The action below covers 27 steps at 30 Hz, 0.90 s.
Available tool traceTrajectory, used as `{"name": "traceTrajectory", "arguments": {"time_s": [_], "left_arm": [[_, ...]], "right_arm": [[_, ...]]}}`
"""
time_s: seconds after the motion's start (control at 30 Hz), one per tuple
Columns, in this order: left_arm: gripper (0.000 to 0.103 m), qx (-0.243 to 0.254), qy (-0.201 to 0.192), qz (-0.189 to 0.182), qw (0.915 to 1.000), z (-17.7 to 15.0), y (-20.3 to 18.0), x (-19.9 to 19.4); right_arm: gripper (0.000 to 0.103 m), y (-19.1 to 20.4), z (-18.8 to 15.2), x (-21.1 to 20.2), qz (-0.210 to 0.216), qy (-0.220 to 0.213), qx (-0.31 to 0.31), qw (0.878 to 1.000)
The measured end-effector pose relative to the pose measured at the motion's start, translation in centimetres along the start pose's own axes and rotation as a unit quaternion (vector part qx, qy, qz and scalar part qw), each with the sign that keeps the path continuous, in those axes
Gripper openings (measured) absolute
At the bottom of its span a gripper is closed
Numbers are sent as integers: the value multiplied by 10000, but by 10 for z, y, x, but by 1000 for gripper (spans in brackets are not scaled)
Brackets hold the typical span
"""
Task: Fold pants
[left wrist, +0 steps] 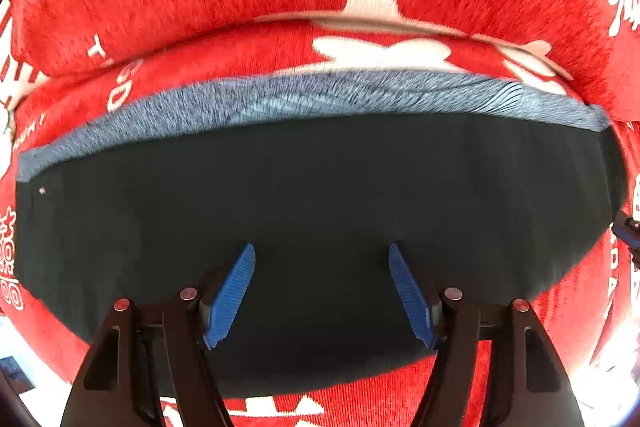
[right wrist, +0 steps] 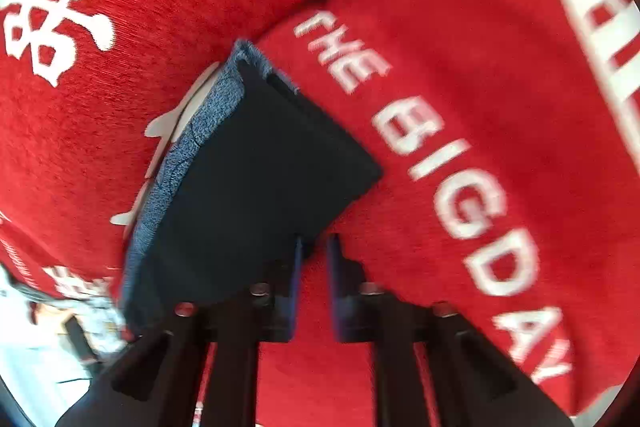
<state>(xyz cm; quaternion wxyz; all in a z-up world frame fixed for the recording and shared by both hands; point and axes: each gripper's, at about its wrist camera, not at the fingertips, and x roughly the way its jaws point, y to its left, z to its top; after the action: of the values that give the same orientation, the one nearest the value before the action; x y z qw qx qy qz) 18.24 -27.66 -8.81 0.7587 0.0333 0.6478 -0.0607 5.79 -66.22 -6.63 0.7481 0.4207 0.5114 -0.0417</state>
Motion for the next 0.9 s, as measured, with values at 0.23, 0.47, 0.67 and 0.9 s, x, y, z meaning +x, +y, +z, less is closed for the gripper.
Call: {"name": "traceTrajectory", "arguments": {"time_s": [0.23,0.47,0.67,0.9], "left_arm": [[70,183,-325,42,9993,36,-20,3],[77,-321,-457,251,9981,73,-24,38],[77,-550,-468,560,9958,82,11,17],[77,-453,-183,1017,9936,31,57,-12]], "right_arm": [[24,128,21,39,283,134,-2167,9757],[12,91,70,87,-513,-255,-1428,9881],[28,59,75,32,-668,-406,-1105,9908],[53,45,1,10,213,220,-452,9985]]}}
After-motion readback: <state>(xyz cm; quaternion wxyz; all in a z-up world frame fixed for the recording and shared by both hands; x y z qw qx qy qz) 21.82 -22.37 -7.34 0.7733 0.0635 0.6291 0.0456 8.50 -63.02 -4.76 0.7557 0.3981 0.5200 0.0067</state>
